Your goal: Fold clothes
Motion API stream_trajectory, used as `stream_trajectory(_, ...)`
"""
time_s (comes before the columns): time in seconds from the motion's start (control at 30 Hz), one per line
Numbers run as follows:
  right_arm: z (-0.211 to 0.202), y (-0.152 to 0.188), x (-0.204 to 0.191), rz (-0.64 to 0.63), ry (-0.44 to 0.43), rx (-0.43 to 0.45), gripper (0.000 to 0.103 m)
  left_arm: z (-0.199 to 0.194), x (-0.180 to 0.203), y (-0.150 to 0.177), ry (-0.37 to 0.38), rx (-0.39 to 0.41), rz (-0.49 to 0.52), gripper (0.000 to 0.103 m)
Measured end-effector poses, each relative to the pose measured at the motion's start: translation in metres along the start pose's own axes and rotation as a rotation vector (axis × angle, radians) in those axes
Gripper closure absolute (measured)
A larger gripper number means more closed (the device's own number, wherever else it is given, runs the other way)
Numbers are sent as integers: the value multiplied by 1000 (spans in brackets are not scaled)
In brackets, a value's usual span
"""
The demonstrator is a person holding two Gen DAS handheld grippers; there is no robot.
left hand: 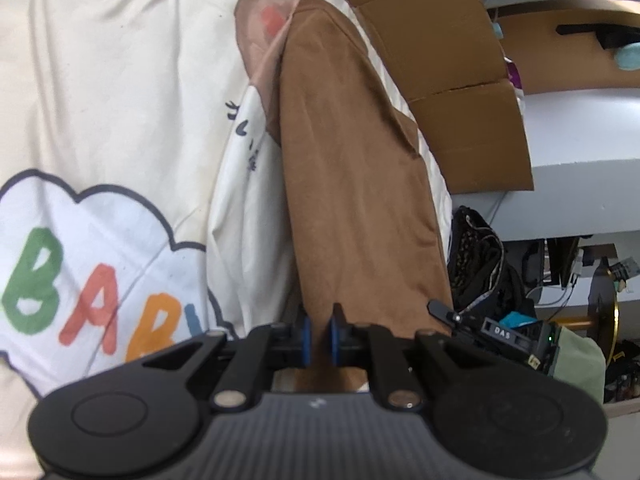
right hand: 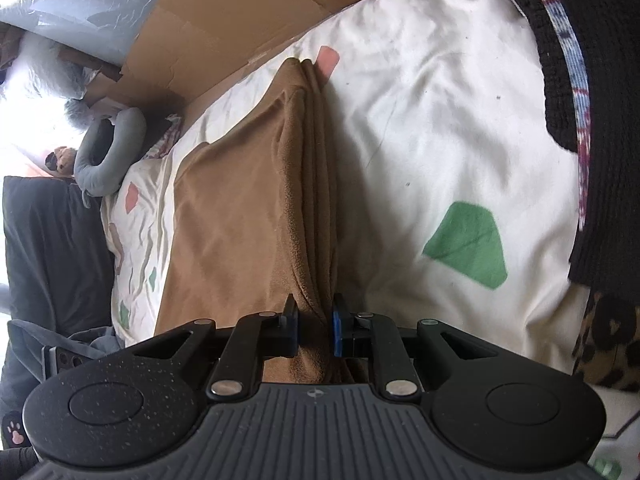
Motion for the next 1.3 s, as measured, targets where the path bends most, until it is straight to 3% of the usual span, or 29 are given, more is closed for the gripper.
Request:
stream_trajectory(0.5, -21, 50, -8, 31, -71, -94, 89, -36, 3, 26, -46, -87, -10, 94)
stream_trajectory(0.9, -23, 96, -21, -45, -93, -237, 90, -52, -12, 52, -101, -175, -26, 94)
stream_trajectory(1.3, -9, 123, -6, -64, -2, -326, 88, -42, -39, 71, -188, -268, -5, 90)
Point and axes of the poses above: each gripper's, at about its wrist camera, not at the fingertips, and z roughly the way its jaws point, x to its right, y to its underside, the point moved 5 cm from there along z, roughly the way its jaws point, and after that the axes turned 7 degrees about y, right-handed, at the moved point
